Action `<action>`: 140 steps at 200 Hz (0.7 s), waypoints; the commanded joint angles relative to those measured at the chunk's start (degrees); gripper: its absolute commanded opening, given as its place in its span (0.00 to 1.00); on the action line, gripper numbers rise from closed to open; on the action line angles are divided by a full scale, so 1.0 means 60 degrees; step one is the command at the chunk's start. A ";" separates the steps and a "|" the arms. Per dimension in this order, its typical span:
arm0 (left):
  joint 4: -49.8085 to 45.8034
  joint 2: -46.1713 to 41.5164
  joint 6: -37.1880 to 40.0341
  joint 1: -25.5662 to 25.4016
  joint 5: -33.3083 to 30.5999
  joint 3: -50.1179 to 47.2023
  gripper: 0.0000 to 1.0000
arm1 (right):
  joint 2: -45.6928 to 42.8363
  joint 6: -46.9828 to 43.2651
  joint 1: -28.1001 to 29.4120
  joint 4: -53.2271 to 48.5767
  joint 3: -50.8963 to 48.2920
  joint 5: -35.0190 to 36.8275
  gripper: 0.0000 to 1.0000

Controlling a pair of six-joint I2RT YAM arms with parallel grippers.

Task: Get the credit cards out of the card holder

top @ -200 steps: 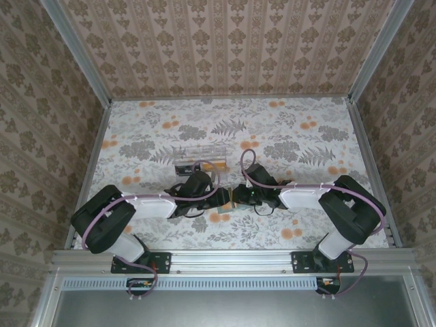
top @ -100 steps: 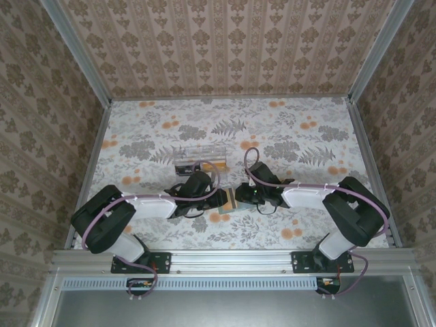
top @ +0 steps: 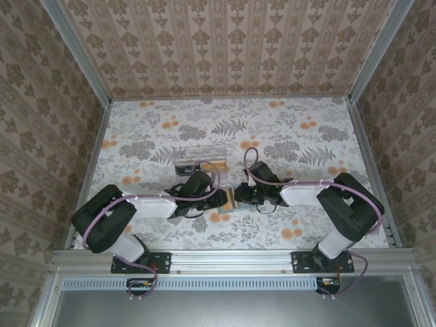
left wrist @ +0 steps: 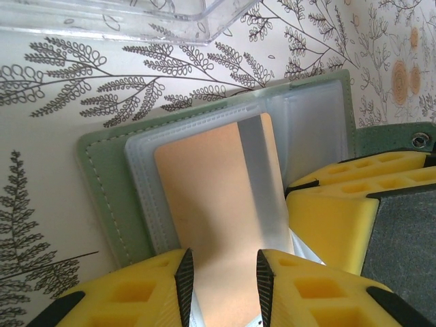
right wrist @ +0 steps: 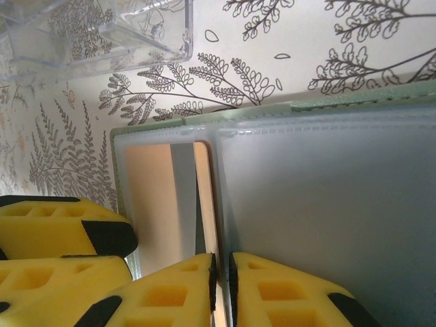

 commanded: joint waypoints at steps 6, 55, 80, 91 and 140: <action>-0.0156 0.0131 0.0077 -0.0069 0.0049 -0.0024 0.33 | 0.0262 0.0068 -0.0024 0.0104 -0.0061 -0.0431 0.17; -0.0220 0.0098 0.0063 -0.0079 0.0013 -0.0047 0.33 | 0.0243 0.0169 -0.0209 0.0283 -0.0245 -0.0535 0.00; -0.0357 0.0075 0.0099 -0.0070 -0.0051 -0.0033 0.33 | 0.0087 0.0228 -0.0414 0.0387 -0.0453 -0.0525 0.00; -0.0463 0.0051 0.0139 -0.0058 -0.0096 -0.0019 0.33 | -0.0033 0.0242 -0.0531 0.0412 -0.0556 -0.0501 0.00; -0.0666 -0.0138 0.0216 -0.0037 -0.0198 -0.0074 0.33 | -0.0454 0.0061 -0.0869 0.0124 -0.0694 -0.0425 0.00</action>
